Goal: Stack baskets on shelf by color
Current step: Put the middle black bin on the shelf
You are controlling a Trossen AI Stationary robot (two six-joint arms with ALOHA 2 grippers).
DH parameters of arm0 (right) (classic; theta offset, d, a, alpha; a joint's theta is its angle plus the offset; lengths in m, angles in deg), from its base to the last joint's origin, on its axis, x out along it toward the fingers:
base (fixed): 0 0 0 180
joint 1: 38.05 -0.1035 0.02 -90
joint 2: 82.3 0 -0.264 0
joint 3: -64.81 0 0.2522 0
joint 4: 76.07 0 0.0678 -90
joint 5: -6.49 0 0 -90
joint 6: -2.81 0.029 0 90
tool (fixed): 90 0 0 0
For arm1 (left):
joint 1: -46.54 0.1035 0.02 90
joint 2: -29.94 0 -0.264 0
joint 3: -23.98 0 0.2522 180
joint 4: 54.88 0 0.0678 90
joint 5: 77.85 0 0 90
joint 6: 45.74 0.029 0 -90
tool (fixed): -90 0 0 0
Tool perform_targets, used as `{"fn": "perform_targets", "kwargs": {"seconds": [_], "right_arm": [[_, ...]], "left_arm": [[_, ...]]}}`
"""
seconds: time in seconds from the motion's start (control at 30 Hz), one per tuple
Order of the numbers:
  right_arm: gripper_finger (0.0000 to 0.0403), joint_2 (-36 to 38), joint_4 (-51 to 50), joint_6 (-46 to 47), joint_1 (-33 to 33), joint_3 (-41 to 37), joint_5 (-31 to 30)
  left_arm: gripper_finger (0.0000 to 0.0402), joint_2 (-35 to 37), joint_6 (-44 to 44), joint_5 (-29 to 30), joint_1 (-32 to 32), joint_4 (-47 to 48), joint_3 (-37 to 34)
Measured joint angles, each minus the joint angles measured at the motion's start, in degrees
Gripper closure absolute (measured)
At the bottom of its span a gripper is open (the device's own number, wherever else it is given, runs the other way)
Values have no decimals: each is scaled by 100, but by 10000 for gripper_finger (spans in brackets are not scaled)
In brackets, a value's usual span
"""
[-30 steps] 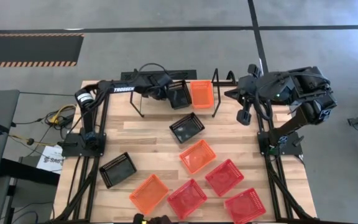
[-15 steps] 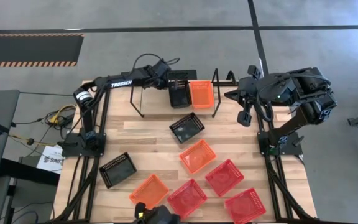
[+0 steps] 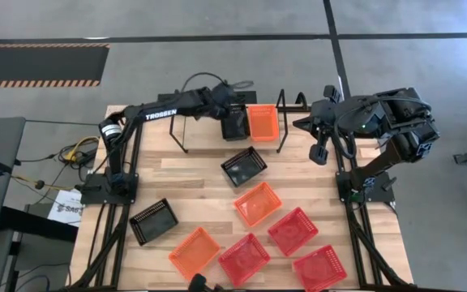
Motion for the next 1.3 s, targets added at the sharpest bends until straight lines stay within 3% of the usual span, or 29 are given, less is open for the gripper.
{"fn": "perform_targets", "kwargs": {"seconds": [0.17, 0.43, 0.87, 1.3], "right_arm": [[402, 0, 3, 4, 0, 0, -2], [402, 0, 13, 11, 0, 0, 0], [402, 0, 11, 17, 0, 0, 2], [402, 0, -2, 4, 0, 0, 2]], "left_arm": [[401, -241, 23, 57, -213, 21, -8], [401, -574, -125, -325, -386, 55, -17], [401, -584, -288, -426, -701, 995, -17], [401, -582, -247, -347, -706, 967, 174]]}}
